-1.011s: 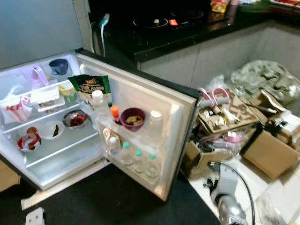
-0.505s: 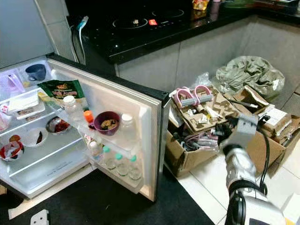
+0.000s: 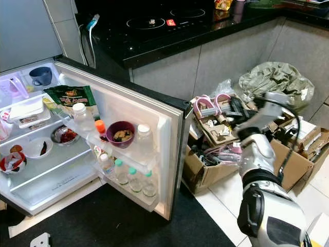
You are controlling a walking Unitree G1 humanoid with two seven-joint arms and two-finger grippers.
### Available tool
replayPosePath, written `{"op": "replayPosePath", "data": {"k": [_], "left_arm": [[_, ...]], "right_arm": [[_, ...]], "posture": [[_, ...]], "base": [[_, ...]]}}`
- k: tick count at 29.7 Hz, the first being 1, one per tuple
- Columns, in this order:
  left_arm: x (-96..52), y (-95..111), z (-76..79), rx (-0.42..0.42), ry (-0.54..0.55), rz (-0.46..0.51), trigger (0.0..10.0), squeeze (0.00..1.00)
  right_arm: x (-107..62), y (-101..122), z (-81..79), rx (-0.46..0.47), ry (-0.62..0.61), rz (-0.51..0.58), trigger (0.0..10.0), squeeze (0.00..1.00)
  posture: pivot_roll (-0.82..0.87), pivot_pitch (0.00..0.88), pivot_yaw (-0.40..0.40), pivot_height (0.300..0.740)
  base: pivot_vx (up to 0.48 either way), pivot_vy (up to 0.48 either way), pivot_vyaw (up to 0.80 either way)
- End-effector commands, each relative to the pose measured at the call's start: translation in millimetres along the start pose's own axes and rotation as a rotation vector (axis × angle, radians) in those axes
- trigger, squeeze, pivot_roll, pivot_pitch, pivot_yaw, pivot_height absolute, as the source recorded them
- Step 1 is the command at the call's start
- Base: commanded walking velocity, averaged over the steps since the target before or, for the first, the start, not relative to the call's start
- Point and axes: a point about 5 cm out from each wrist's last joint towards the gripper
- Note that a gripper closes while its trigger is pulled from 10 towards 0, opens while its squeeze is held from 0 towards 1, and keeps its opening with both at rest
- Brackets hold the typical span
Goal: Restocking fridge
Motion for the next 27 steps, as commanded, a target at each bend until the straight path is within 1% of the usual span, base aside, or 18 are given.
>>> {"op": "replayPosePath", "data": {"k": [1, 3, 5, 7, 8, 10, 13, 14, 15, 16, 17, 18, 20, 22, 24, 25, 26, 27], "left_arm": [[-1.2, -3, -2.6, -0.008, 0.007, -0.011, 10.0, 0.0], [-1.1, -3, -2.4, -0.009, 0.006, -0.01, 10.0, 0.0], [-0.5, -2, -0.7, -0.022, -0.003, -0.003, 10.0, 0.0], [-0.3, -1, -0.3, -0.024, -0.006, -0.002, 10.0, 0.0], [-0.2, -1, 0.2, -0.026, -0.008, -0.002, 10.0, 0.0], [0.0, -2, 0.7, -0.029, -0.01, -0.002, 10.0, 0.0], [0.0, -2, 1.0, -0.029, -0.01, -0.002, 10.0, 0.0], [0.0, -2, 1.1, -0.03, -0.011, -0.002, 10.0, 0.0], [0.0, -2, 1.1, -0.033, -0.01, -0.003, 10.0, 0.0], [0.0, -2, 1.1, -0.033, -0.01, -0.003, 10.0, 0.0], [-0.1, -3, 1.0, -0.035, -0.01, -0.003, 10.0, 0.0], [-0.1, -3, 1.0, -0.035, -0.01, -0.003, 10.0, 0.0], [-0.1, -3, 1.1, -0.036, -0.01, -0.004, 10.0, 0.0], [-0.1, -3, 1.1, -0.038, -0.011, -0.003, 10.0, 0.0], [0.0, -3, 1.2, -0.036, -0.013, -0.004, 10.0, 0.0], [0.0, -3, 1.2, -0.036, -0.013, -0.004, 10.0, 0.0], [0.1, -3, 1.4, -0.035, -0.013, -0.004, 10.0, 0.0], [0.1, -3, 1.6, -0.035, -0.013, -0.004, 10.0, 0.0]], "right_arm": [[4.3, -1, -7.5, -0.032, 0.057, -0.027, 10.0, 0.0], [7.6, -6, -17.3, -0.075, 0.129, -0.076, 10.0, 0.0], [12.0, -14, -32.9, -0.098, 0.238, -0.128, 10.0, 0.0], [13.0, -16, -36.3, -0.1, 0.26, -0.136, 10.0, 0.0], [15.2, -17, -43.1, -0.092, 0.304, -0.138, 10.0, 0.0], [16.3, -19, -49.6, -0.092, 0.356, -0.148, 10.0, 0.0], [16.2, -21, -52.9, -0.098, 0.391, -0.159, 10.0, 0.0], [15.3, -24, -57.8, -0.113, 0.449, -0.179, 10.0, 0.0], [11.4, -28, -67.1, -0.123, 0.596, -0.214, 10.0, 0.0], [11.4, -28, -67.1, -0.123, 0.596, -0.214, 10.0, 0.0], [9.8, -29, -69.9, -0.125, 0.645, -0.225, 10.0, 0.0], [9.8, -29, -69.9, -0.125, 0.645, -0.225, 10.0, 0.0], [5.7, -31, -75.4, -0.113, 0.751, -0.241, 10.0, 0.0], [-0.7, -35, -85.0, -0.099, 0.898, -0.271, 10.0, 0.0], [-9.6, -38, -99.2, -0.054, 1.065, -0.284, 10.0, 0.0], [-9.6, -38, -99.2, -0.054, 1.065, -0.284, 10.0, 0.0], [-13.5, -38, -106.6, -0.011, 1.125, -0.263, 10.0, 0.0], [-12.9, -38, -107.3, 0.009, 1.11, -0.244, 10.0, 0.0]], "posture": [[-0.04, 0.0, 0.038, 0.74], [-0.04, 0.0, 0.038, 0.74], [-0.04, 0.0, 0.041, 0.74], [-0.04, 0.0, 0.041, 0.74], [-0.04, 0.0, 0.041, 0.74], [-0.04, 0.0, 0.038, 0.74], [-0.04, 0.0, 0.038, 0.74], [-0.04, 0.0, 0.038, 0.74], [-0.04, 0.0, 0.038, 0.74], [-0.04, 0.0, 0.038, 0.74], [-0.04, 0.0, 0.038, 0.74], [-0.04, 0.0, 0.038, 0.74], [-0.04, 0.0, 0.038, 0.74], [-0.05, 0.0, 0.037, 0.74], [-0.05, 0.0, 0.039, 0.74], [-0.05, 0.0, 0.039, 0.74], [-0.05, 0.0, 0.036, 0.74], [-0.05, 0.0, 0.036, 0.74]], "base": [[0.0, 0.0, 0.0], [0.0, 0.0, 0.0], [0.0, 0.0, 0.0], [0.0, 0.0, 0.0], [0.0, 0.0, 0.0], [0.0, 0.0, 0.0], [0.0, 0.0, 0.0], [0.0, 0.0, 0.0], [0.0, 0.0, 0.0], [0.0, 0.0, 0.0], [0.0, 0.0, 0.0], [0.0, 0.0, 0.0], [0.0, 0.0, 0.0], [0.0, 0.0, 0.0], [0.0, 0.0, 0.0], [0.0, 0.0, 0.0], [0.0, 0.0, 0.0], [0.0, 0.0, 0.0]]}}
Point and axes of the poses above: a point about 5 cm out from each wrist's last joint towards the gripper, its own x axis pointing out of the wrist towards the gripper, its own y axis along the axis of the wrist's last joint, z = x × y, and after that the axes turned 1 degree about -x, right-handed
